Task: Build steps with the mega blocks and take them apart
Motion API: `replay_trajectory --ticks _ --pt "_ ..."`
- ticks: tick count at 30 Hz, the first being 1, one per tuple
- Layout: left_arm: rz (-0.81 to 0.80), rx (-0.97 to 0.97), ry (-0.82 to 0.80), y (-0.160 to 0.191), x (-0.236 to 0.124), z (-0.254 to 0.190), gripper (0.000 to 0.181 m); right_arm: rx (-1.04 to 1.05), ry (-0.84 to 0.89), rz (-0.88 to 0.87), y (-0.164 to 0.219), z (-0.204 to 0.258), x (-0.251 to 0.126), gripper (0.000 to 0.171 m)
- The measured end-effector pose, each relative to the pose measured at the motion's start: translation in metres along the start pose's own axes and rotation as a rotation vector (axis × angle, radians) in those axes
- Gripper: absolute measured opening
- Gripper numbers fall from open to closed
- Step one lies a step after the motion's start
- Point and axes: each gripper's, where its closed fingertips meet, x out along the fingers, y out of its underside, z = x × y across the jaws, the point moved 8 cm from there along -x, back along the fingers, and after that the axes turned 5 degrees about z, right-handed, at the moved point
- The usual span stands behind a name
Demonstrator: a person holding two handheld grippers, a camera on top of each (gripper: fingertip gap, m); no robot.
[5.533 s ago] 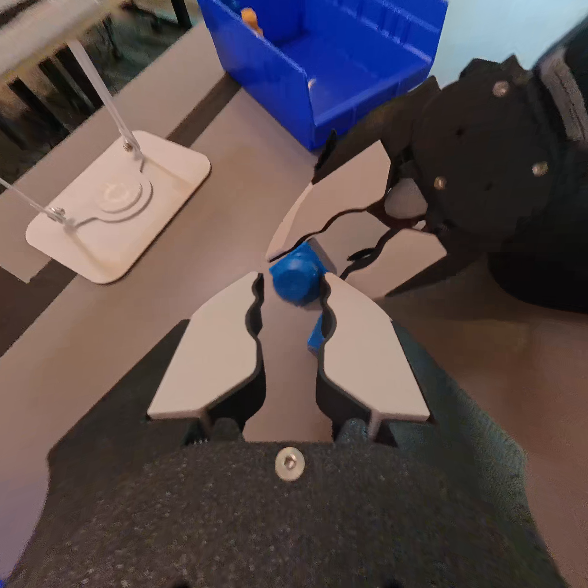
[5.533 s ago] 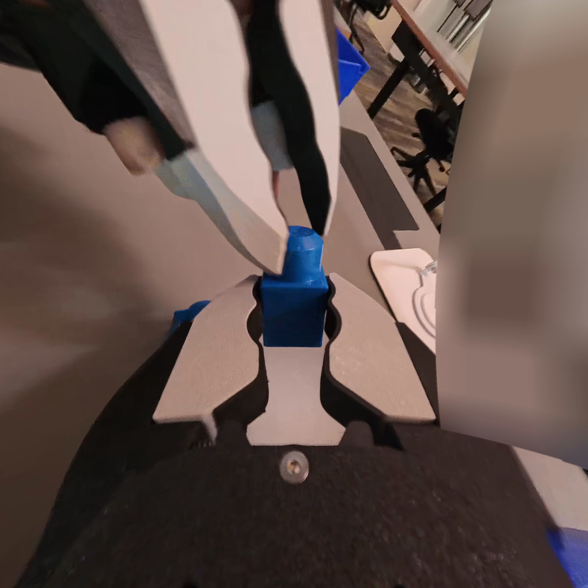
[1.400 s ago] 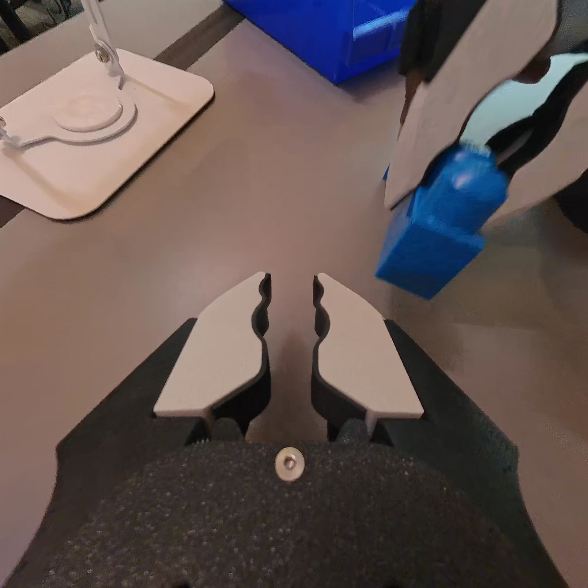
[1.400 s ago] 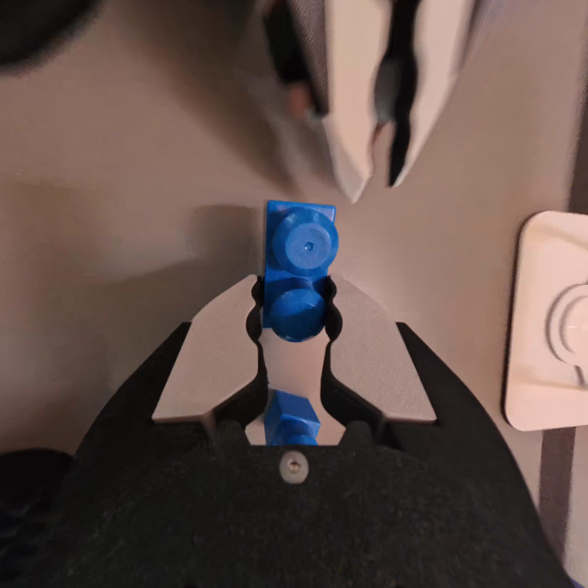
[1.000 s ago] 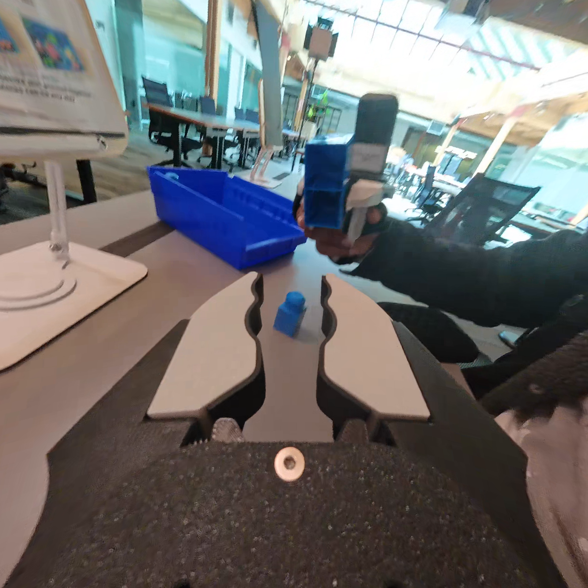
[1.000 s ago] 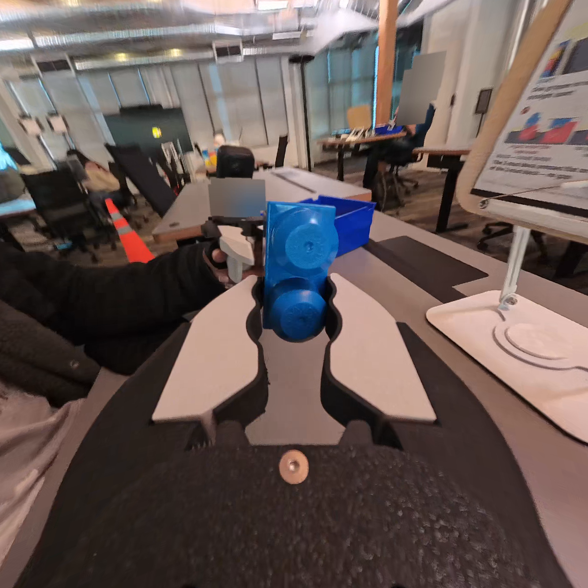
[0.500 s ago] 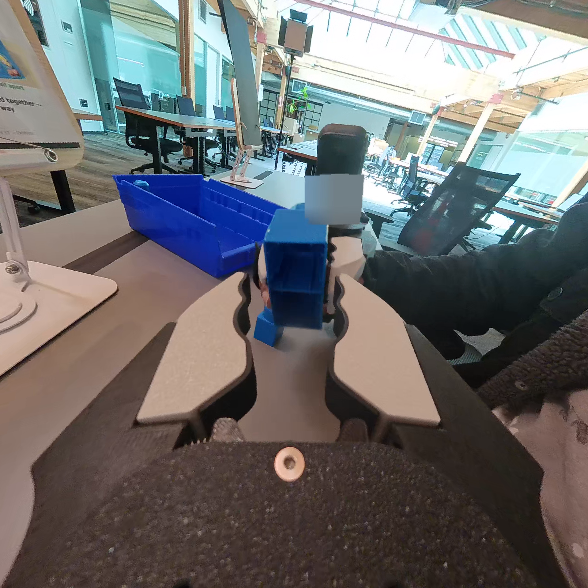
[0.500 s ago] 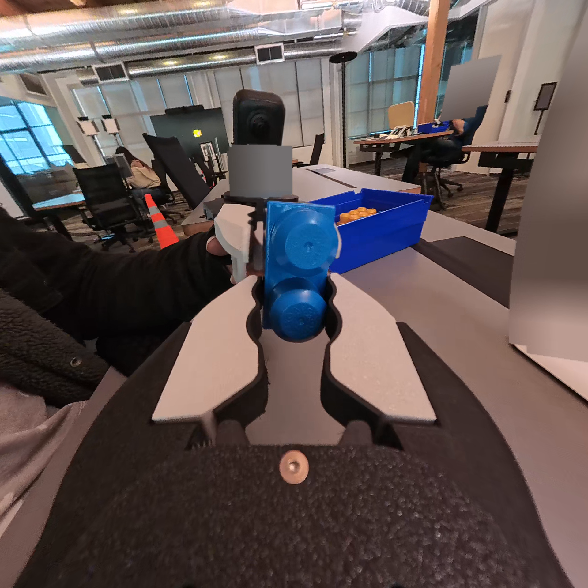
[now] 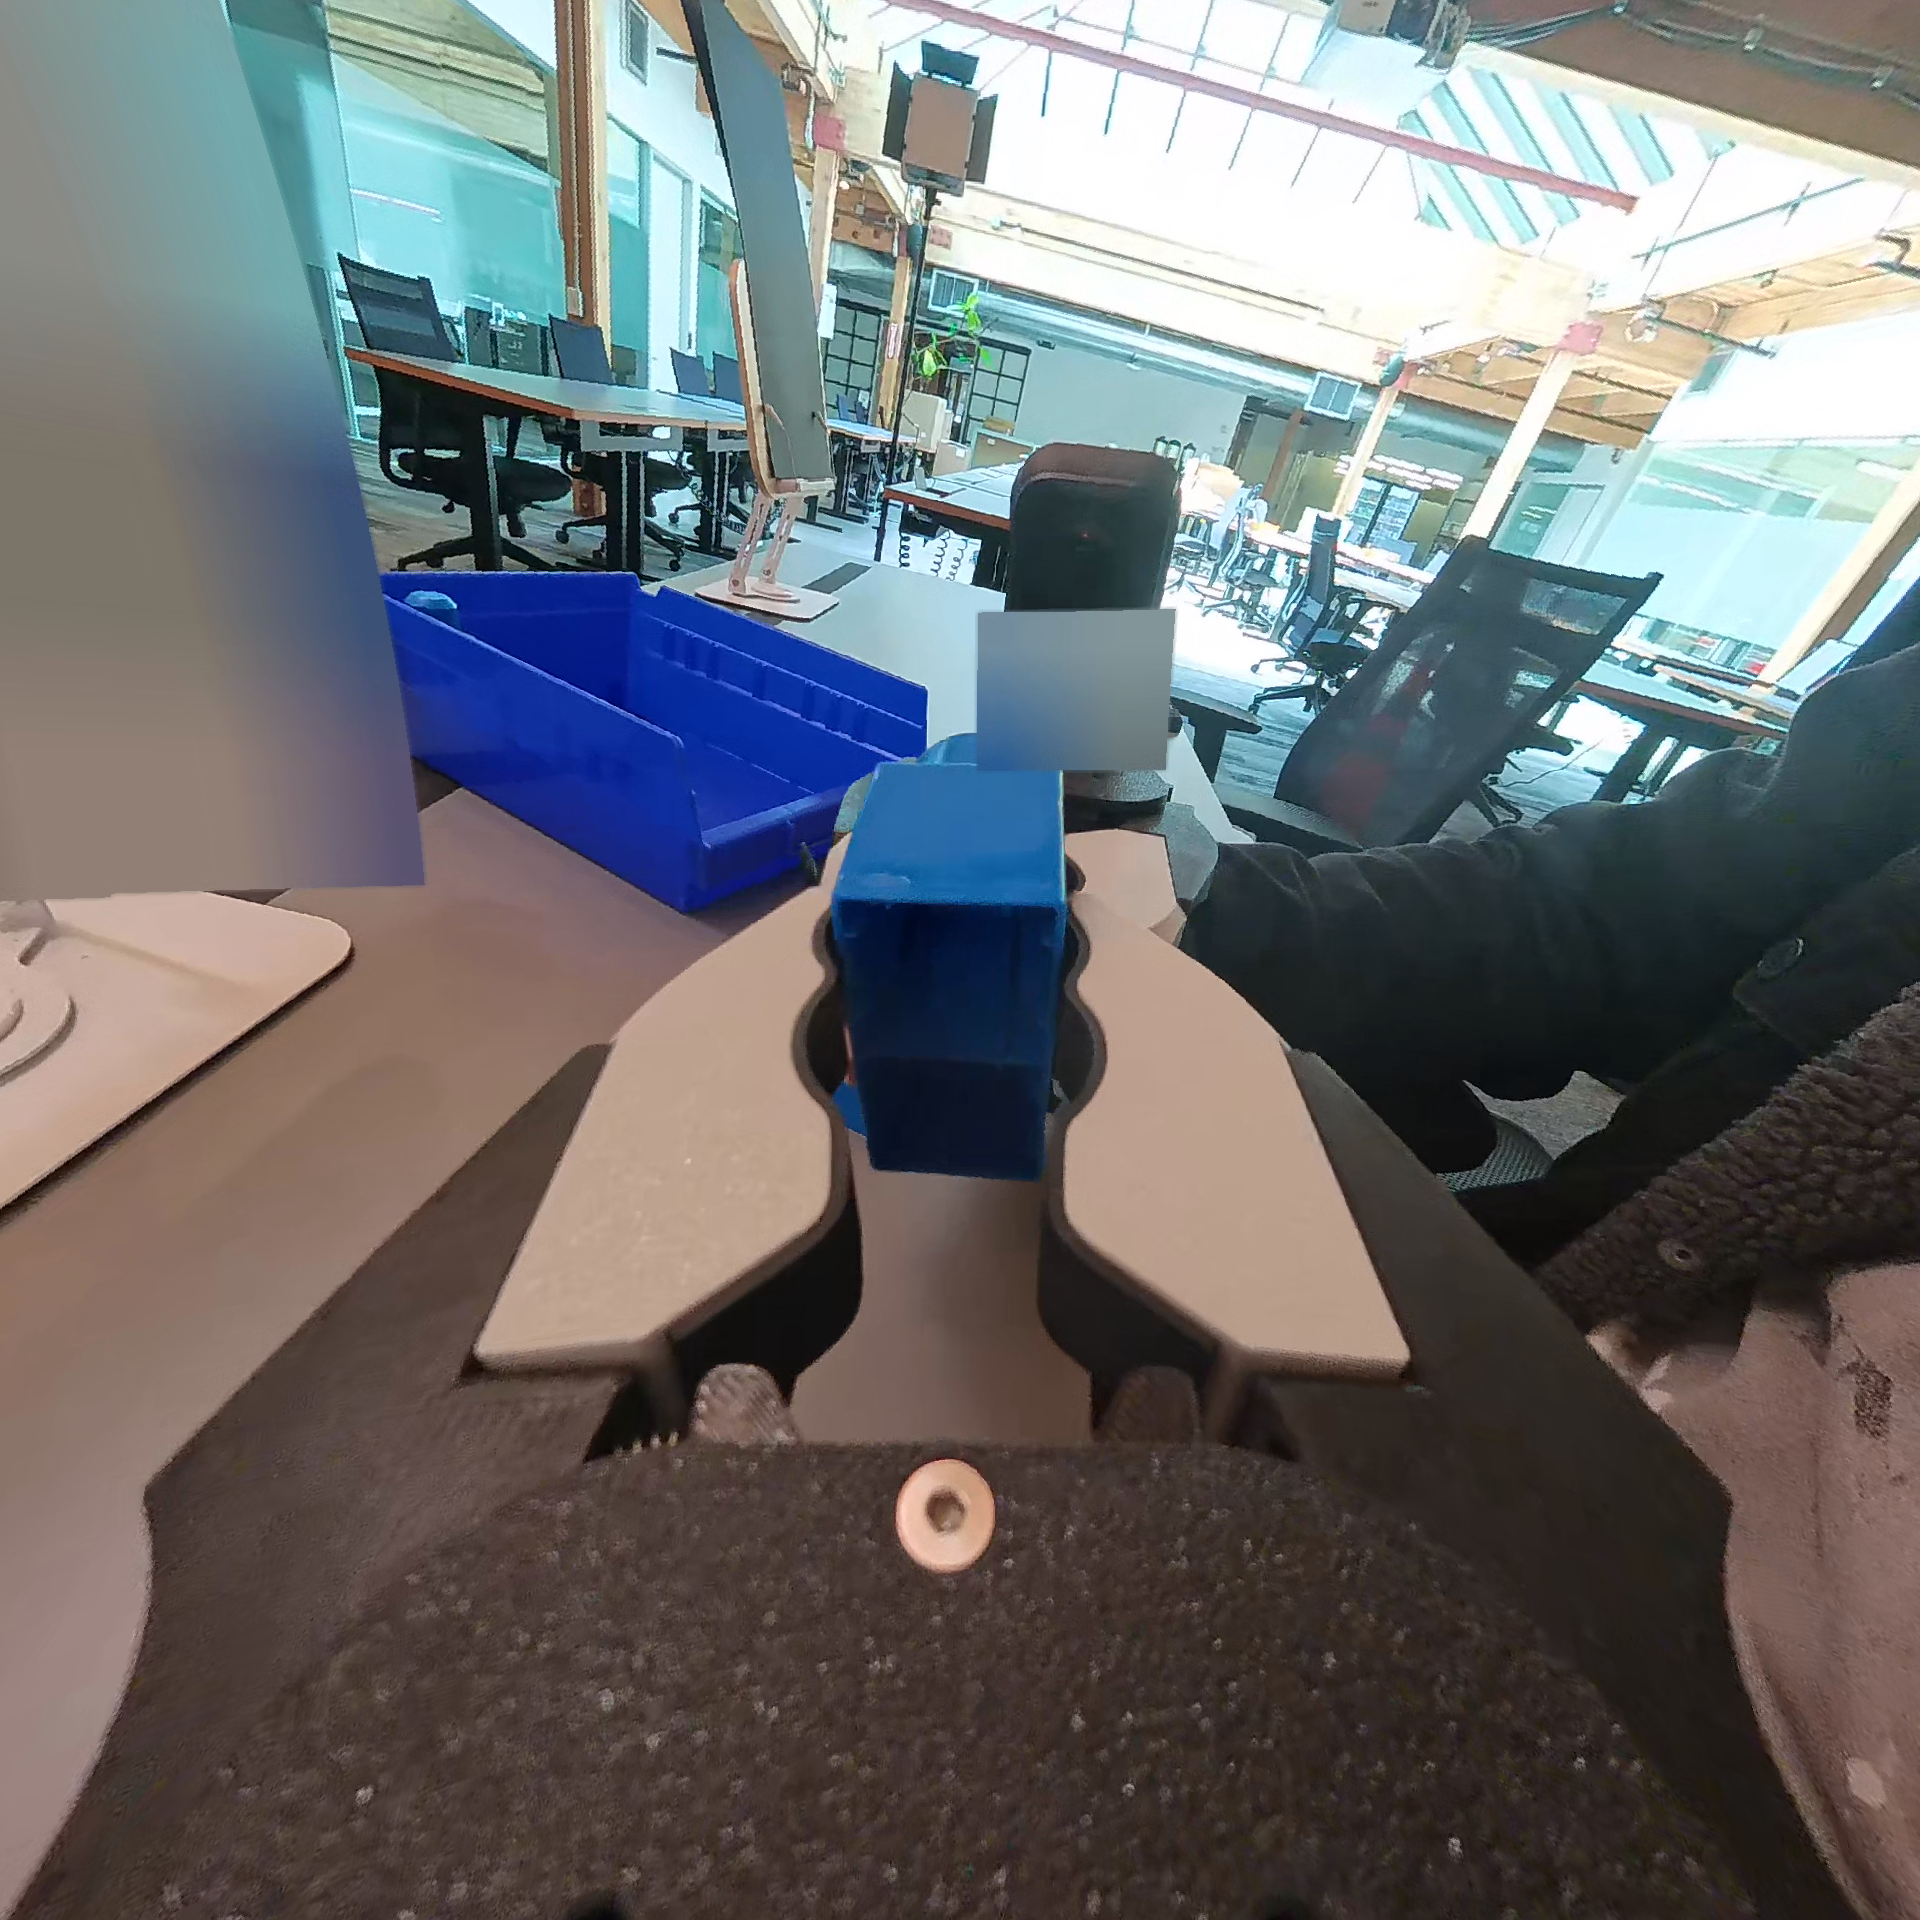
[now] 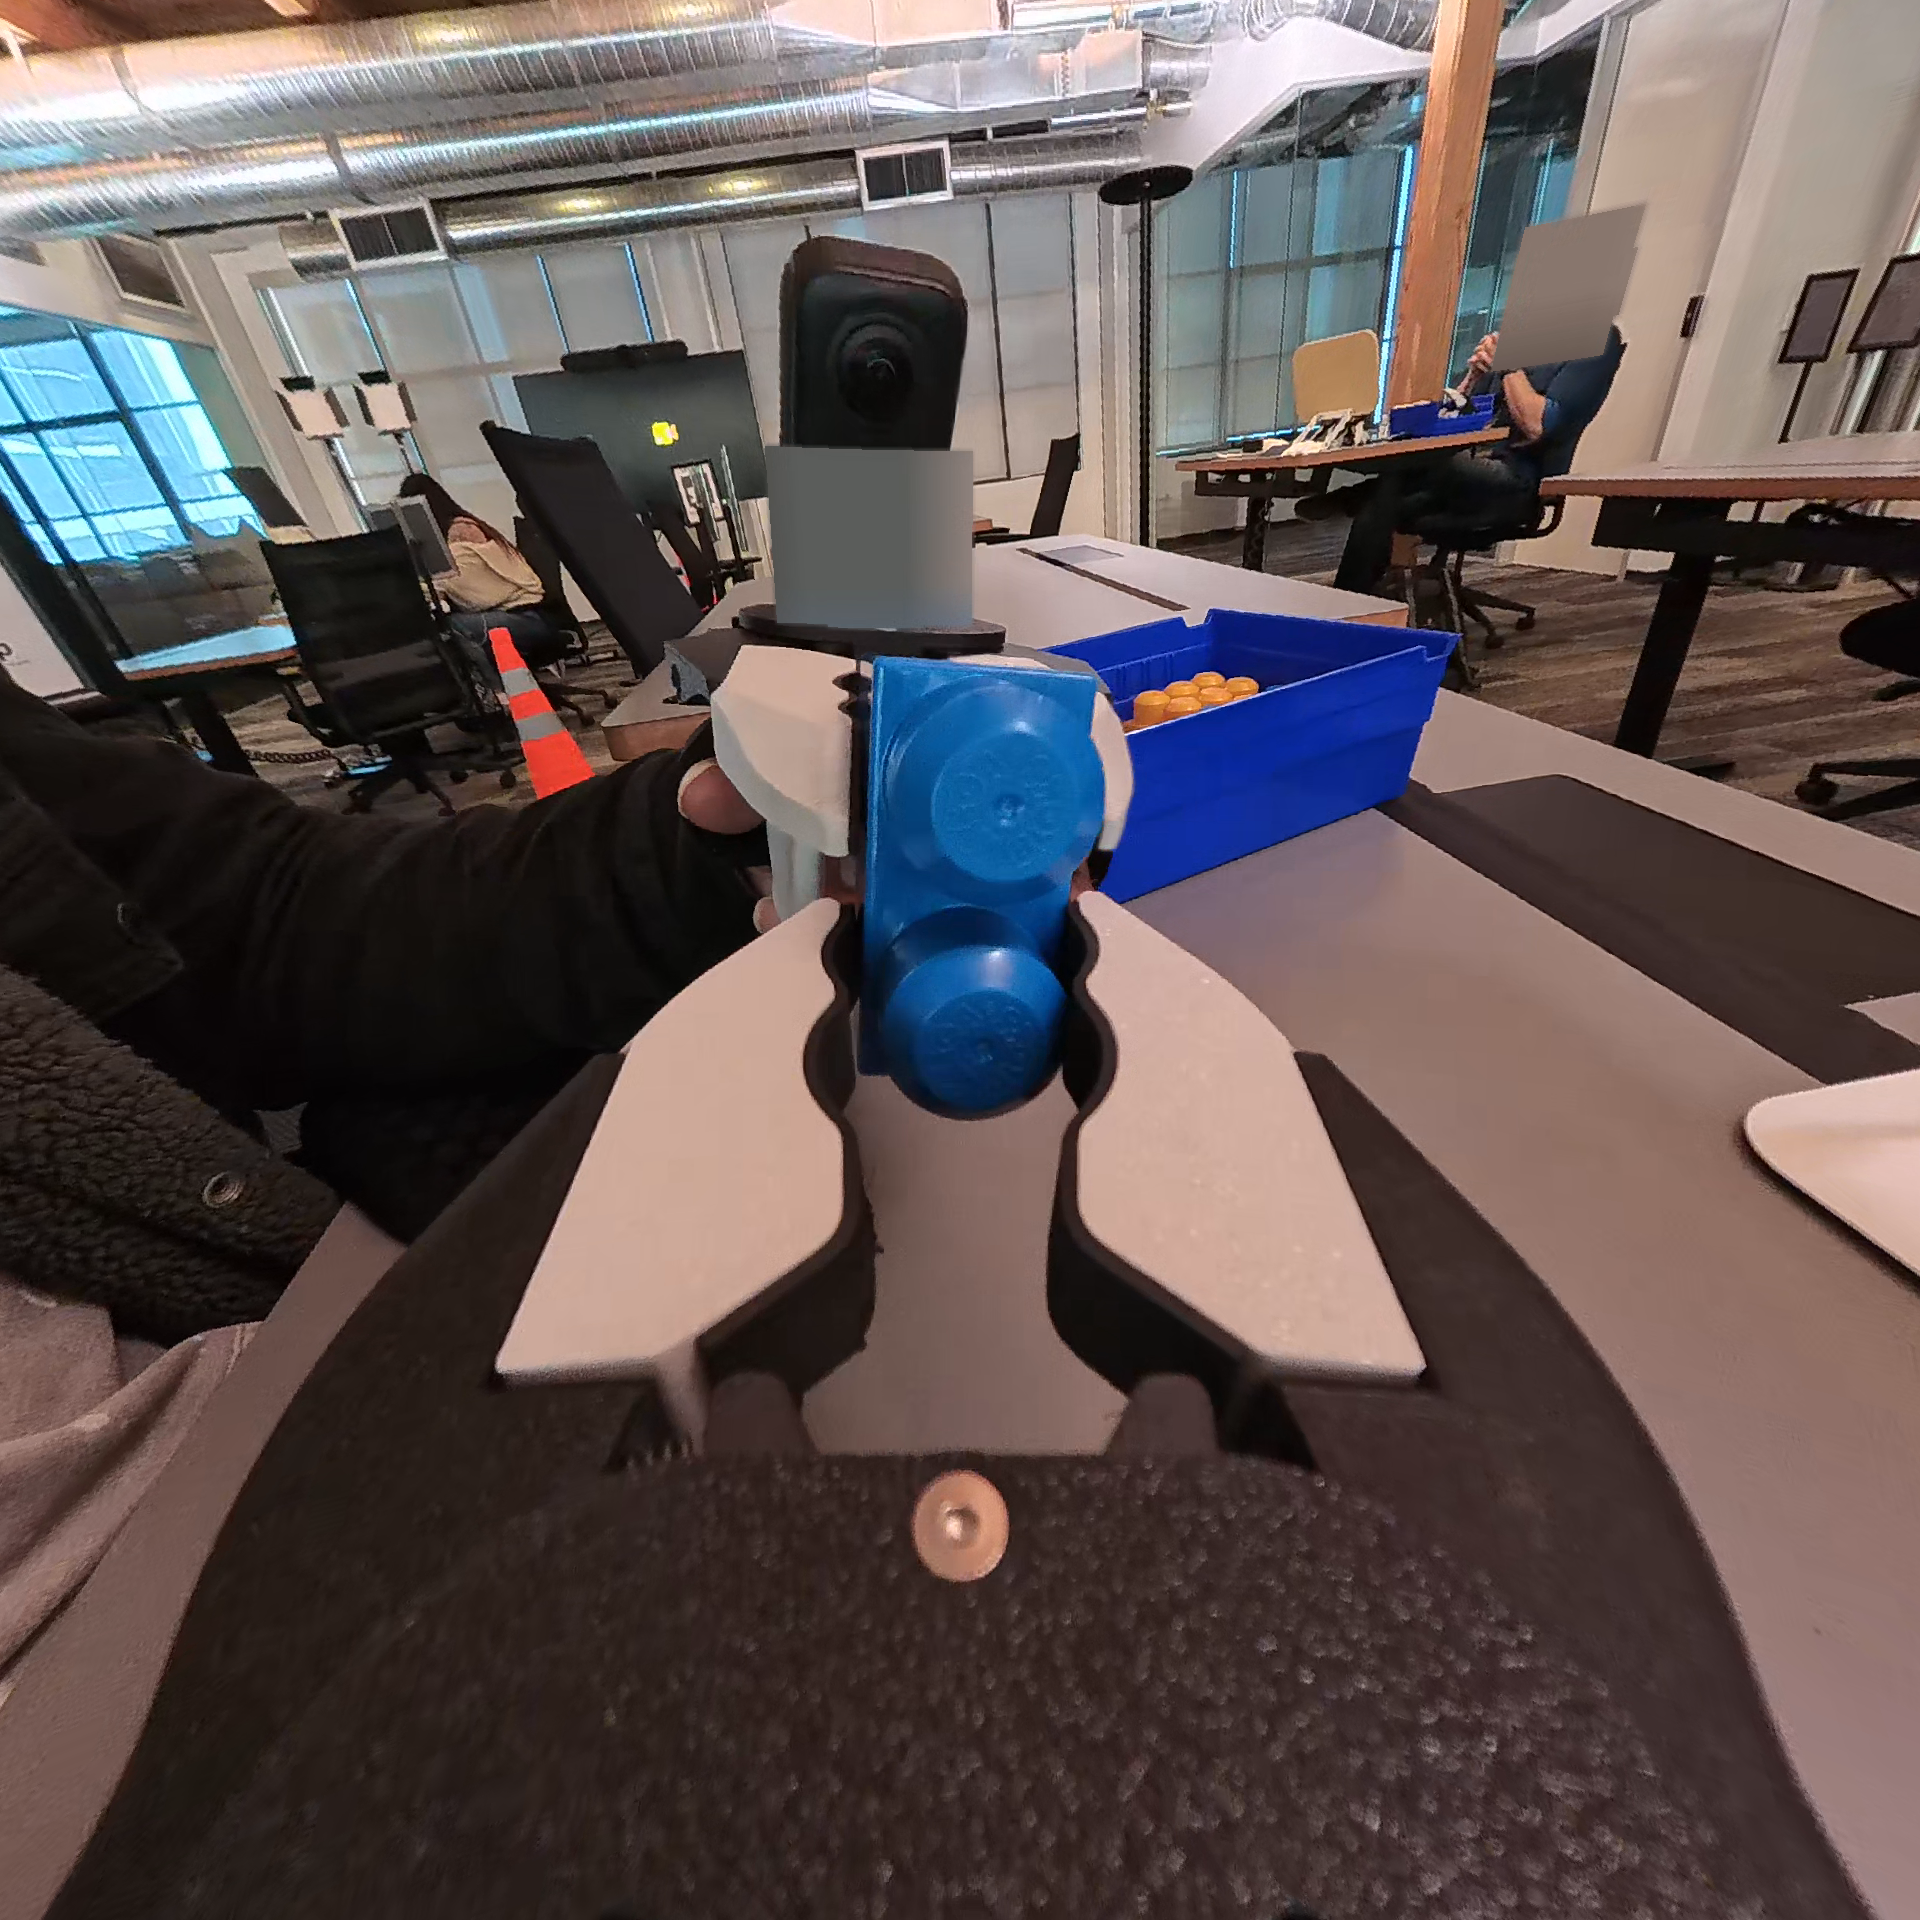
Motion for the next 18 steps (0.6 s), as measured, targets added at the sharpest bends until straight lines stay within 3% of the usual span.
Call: replay_trajectory --ticks 11,15,18 --pt "0.003 0.093 -0.025 -0.001 0.001 -0.004 0.037 0.003 0.013 0.044 -0.003 0.002 -0.002 0.037" --pt "0.011 0.096 -0.044 -0.003 -0.011 0.000 0.037 -0.052 0.106 0.155 -0.022 -0.007 -0.041 0.049" --pt "0.078 0.133 -0.083 0.002 -0.018 0.007 0.037 -0.147 0.245 0.390 -0.028 -0.018 -0.078 0.050"
